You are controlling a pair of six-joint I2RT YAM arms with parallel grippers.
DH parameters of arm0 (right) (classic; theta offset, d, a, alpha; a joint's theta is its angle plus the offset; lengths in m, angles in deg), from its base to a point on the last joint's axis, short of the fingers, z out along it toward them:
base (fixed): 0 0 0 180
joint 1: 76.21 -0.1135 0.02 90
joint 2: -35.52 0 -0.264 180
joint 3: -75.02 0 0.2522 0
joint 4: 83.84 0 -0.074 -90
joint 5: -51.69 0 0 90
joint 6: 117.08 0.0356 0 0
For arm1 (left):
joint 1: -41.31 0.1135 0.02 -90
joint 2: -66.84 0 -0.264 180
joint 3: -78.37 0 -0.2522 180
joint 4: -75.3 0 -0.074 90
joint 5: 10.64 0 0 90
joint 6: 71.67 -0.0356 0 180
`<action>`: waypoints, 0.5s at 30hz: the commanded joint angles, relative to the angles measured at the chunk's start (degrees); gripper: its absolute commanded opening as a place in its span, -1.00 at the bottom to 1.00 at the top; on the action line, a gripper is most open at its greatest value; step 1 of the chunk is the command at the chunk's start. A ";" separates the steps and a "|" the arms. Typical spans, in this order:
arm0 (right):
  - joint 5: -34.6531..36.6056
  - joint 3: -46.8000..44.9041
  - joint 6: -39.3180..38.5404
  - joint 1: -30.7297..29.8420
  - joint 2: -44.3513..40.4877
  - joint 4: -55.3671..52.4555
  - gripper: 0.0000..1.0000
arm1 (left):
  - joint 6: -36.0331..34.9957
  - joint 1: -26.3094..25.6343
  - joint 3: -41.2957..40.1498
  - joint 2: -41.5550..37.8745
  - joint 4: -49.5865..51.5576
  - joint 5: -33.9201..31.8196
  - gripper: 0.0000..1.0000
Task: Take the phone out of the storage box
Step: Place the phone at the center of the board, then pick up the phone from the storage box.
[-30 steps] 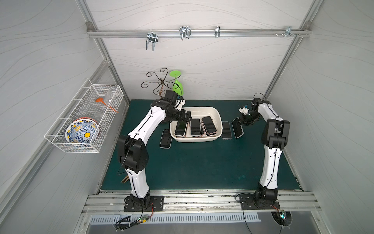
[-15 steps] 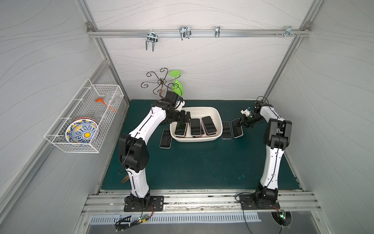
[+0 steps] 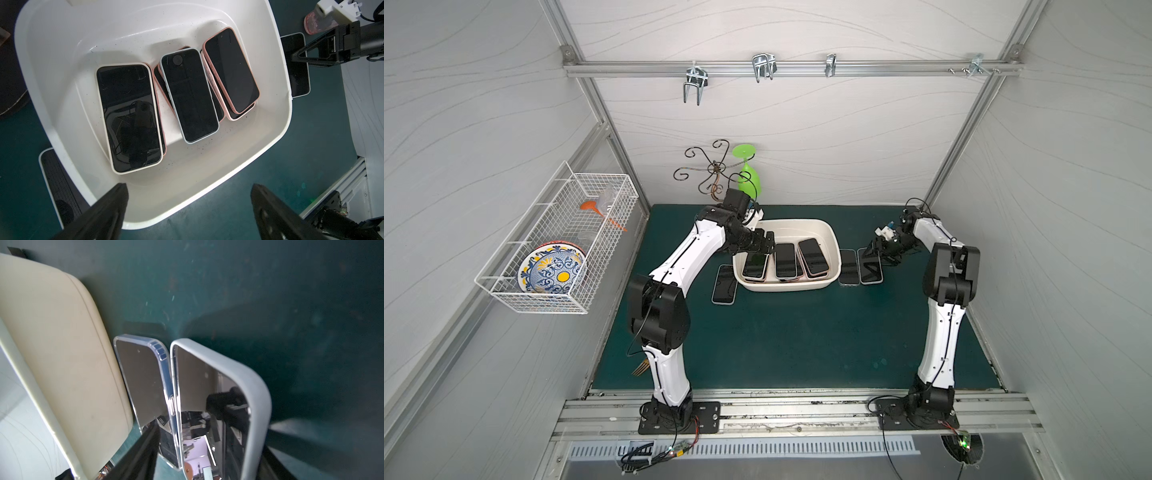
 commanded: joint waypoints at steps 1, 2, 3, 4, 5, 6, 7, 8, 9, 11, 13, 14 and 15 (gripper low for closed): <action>8.31 0.01 1.03 0.59 -2.09 -1.56 0.48 | 0.32 0.00 -0.02 -0.08 -0.37 -0.53 0.94; 9.12 -0.14 1.05 0.63 -2.85 -1.38 0.52 | 0.35 -0.07 0.04 -0.14 -0.37 -0.59 0.94; 10.41 -0.52 1.42 0.59 -3.60 -1.13 0.59 | 0.46 -0.09 0.05 -0.23 -0.30 -0.64 0.94; 11.16 -0.62 1.53 0.55 -4.18 -0.96 0.63 | 0.70 -0.04 0.01 -0.30 -0.42 -0.68 0.94; 12.23 -0.76 1.82 0.56 -4.97 -0.47 0.69 | 0.92 -0.19 -0.16 -0.40 -0.55 -0.65 0.94; 13.51 -0.72 2.33 0.55 -5.64 -0.18 0.75 | 1.24 -0.25 -0.21 -0.44 -0.74 -0.72 0.95; 13.53 -0.43 2.46 0.54 -6.17 -0.16 0.79 | 1.63 -0.31 -0.28 -0.59 -1.09 -0.73 0.95; 12.75 -0.56 2.30 0.34 -7.20 0.16 0.83 | 2.12 -0.42 -0.50 -0.72 -1.58 -0.72 0.96; 12.81 -1.23 2.35 -0.10 -8.79 0.97 0.86 | 2.92 -0.61 -0.78 -0.80 -2.27 -0.73 0.97; 13.12 -2.56 1.96 -1.52 -11.96 2.29 0.88 | 3.93 -1.33 -0.60 -0.55 -2.74 -1.98 0.99; 14.14 -3.74 1.32 -4.07 -15.53 2.88 0.90 | 4.20 -2.05 1.37 0.92 -0.65 -5.07 0.99; 15.00 -4.32 0.93 -5.92 -17.44 3.12 0.91 | 4.35 -2.15 2.39 1.60 0.53 -6.38 0.99; 16.71 -4.83 0.28 -7.87 -19.25 3.18 0.92 | 4.97 -2.20 2.89 2.10 1.05 -7.66 0.99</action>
